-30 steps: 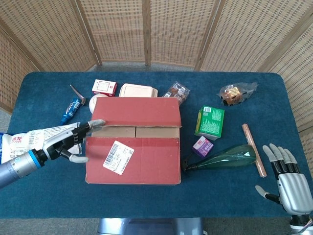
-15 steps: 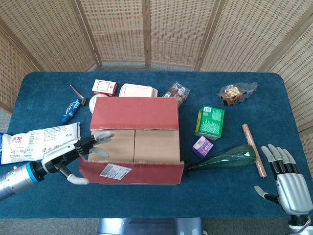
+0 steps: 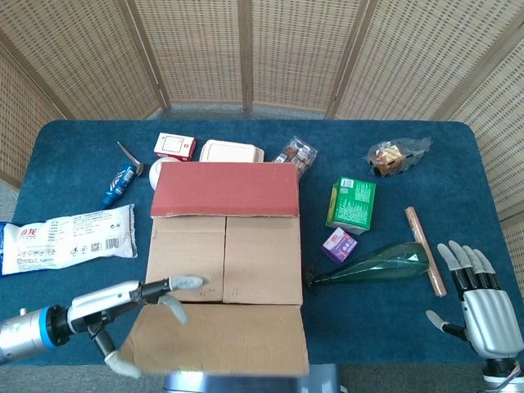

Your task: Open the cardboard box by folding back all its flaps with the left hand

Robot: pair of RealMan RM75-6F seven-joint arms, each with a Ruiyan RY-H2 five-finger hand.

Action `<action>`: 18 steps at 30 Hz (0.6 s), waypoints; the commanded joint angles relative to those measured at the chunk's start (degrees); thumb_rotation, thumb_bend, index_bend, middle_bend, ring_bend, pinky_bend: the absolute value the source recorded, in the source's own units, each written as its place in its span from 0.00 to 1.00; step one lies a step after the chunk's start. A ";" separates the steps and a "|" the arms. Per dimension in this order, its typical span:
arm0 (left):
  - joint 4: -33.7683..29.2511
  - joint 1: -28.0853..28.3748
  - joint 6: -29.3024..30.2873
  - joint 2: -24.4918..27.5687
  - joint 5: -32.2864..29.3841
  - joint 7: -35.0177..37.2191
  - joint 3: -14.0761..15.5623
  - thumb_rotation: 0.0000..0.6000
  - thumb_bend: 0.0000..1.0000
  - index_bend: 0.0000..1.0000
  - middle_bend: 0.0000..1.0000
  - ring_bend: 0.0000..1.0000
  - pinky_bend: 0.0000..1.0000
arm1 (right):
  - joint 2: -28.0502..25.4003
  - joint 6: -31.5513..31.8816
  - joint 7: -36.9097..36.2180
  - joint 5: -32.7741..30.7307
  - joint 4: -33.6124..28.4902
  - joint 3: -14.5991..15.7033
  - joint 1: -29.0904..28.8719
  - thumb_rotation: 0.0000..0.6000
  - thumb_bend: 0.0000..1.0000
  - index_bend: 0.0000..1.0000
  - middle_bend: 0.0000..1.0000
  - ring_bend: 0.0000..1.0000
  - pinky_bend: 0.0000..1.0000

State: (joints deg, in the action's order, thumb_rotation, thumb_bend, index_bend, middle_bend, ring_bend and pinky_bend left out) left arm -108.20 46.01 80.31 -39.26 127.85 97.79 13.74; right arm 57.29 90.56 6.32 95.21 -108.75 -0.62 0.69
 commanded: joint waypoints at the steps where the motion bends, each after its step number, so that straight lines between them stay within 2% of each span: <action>1: 0.58 -0.36 0.31 0.05 0.30 -0.72 0.92 1.00 0.00 0.00 0.00 0.00 0.30 | 0.06 -0.06 0.13 0.02 0.02 0.02 -0.02 1.00 0.09 0.00 0.00 0.00 0.00; 4: 1.89 -0.69 -1.26 -0.30 -1.79 -2.13 1.38 1.00 0.00 0.00 0.00 0.00 0.27 | 0.19 -0.13 0.41 0.11 0.00 0.08 -0.04 1.00 0.09 0.00 0.00 0.00 0.00; 12: 4.12 -1.14 -10.06 -3.16 -11.73 -8.98 0.62 1.00 0.00 0.00 0.00 0.00 0.29 | 0.55 -0.34 1.09 0.02 0.08 0.06 -0.11 1.00 0.09 0.00 0.00 0.00 0.00; 15: 5.07 -0.55 -13.43 -4.63 -14.39 -10.32 0.26 1.00 0.00 0.00 0.00 0.00 0.25 | 0.65 -0.46 1.24 -0.14 0.10 0.02 -0.16 1.00 0.09 0.00 0.00 0.00 0.00; 18: 5.58 0.12 -15.94 -5.96 -16.21 -10.97 -0.04 1.00 0.00 0.00 0.00 0.00 0.16 | 0.67 -0.40 1.26 -0.20 0.11 -0.04 -0.16 1.00 0.09 0.00 0.00 0.00 0.00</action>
State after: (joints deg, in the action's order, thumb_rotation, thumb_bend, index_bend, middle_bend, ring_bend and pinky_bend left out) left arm -103.23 45.59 65.81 -44.16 112.87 87.59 14.03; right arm 57.96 90.15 7.58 95.01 -108.63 -0.65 0.53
